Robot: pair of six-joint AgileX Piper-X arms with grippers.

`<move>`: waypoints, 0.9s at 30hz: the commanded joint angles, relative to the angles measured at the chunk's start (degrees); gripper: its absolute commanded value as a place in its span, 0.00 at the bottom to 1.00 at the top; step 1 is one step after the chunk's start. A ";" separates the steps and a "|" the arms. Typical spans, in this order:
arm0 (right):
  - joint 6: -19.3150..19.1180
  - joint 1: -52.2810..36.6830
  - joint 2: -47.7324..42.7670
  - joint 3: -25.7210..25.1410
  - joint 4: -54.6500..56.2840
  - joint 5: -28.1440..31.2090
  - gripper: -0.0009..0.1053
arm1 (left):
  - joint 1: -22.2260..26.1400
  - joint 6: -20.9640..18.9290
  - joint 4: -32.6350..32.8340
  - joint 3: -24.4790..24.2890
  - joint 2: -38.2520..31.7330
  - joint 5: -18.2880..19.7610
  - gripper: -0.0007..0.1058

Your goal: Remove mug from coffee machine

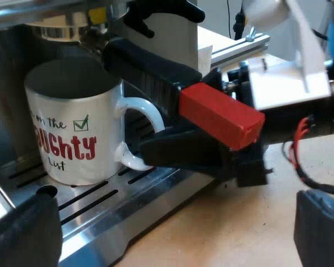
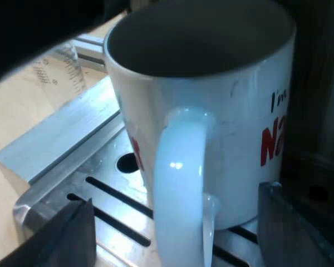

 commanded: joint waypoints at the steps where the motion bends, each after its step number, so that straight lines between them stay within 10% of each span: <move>1: -0.57 0.11 0.47 -1.38 -0.71 -0.25 0.60 | -0.15 0.28 -1.08 -0.12 -0.15 0.49 0.81; 17: -0.57 0.11 3.94 -4.73 -0.73 5.25 0.60 | -0.15 0.28 -1.08 -0.12 -0.15 0.49 0.81; 22: -0.57 0.11 3.94 -4.73 -0.73 5.26 0.49 | -0.15 0.28 -1.08 -0.12 -0.15 1.52 0.81; 27: -0.57 0.18 3.94 -4.73 -0.73 5.26 0.07 | -0.15 0.28 -1.08 -0.12 -0.15 1.84 0.81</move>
